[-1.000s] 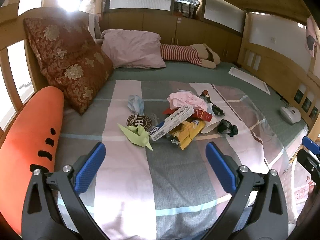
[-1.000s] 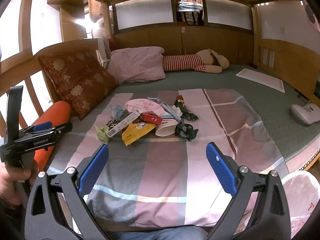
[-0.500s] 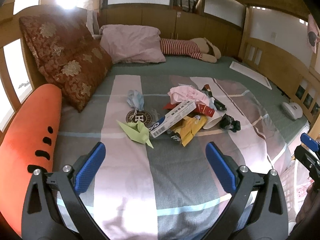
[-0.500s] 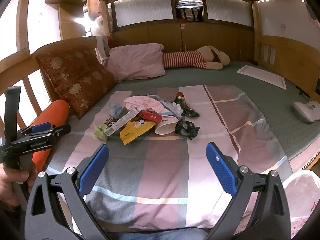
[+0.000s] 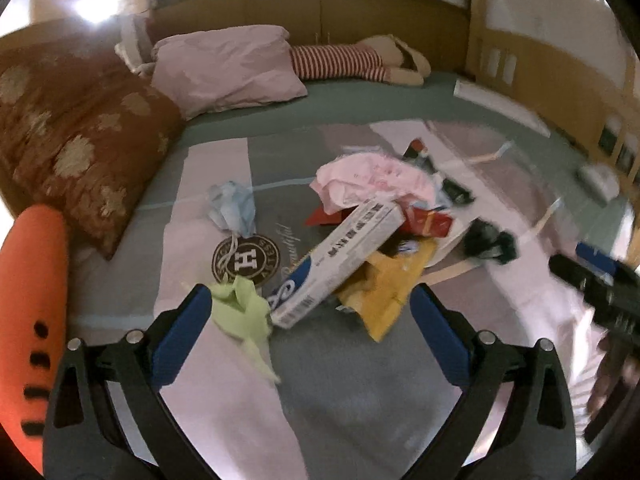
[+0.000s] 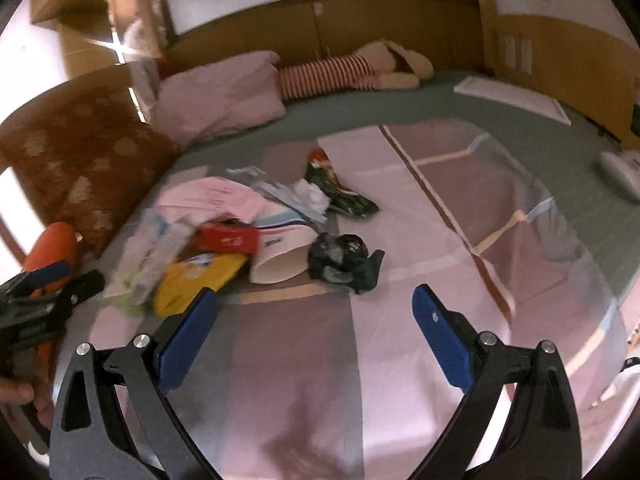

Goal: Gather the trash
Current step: 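Grasp the white box with the left tool while the right tool grasps the dark green wrapper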

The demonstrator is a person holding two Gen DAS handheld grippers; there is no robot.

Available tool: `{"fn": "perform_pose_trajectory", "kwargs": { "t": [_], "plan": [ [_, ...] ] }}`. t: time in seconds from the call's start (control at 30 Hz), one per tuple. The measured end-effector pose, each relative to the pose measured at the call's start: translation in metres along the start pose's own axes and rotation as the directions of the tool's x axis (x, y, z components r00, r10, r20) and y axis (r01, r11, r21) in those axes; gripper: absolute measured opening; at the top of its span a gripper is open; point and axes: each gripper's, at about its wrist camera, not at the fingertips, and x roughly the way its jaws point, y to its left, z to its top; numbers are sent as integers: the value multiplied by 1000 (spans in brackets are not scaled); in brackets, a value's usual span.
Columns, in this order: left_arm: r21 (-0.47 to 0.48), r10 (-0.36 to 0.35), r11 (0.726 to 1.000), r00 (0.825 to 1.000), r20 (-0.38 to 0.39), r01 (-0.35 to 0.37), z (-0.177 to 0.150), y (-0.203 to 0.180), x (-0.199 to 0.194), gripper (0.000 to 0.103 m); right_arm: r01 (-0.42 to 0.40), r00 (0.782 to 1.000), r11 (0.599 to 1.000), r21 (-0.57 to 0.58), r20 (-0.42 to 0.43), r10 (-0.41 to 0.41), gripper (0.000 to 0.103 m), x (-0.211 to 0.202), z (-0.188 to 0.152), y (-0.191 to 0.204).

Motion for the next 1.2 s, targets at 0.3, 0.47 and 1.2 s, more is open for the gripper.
{"fn": "perform_pose_trajectory", "kwargs": {
  "t": [0.3,0.47,1.2],
  "plan": [
    [160,7,987,999,-46,0,7,-17,55,82,2,998,997,83,-59,3,96,66,19,-17],
    [142,-47,988,994,-101,62,14,-17,79,46,25,993,996,86,-114,-15,95,97,25,-16],
    [-173,-354,893,885,302,416,27,35,-102,19,-104,989,993,-63,98,110,50,-79,1,-1]
  ]
}}
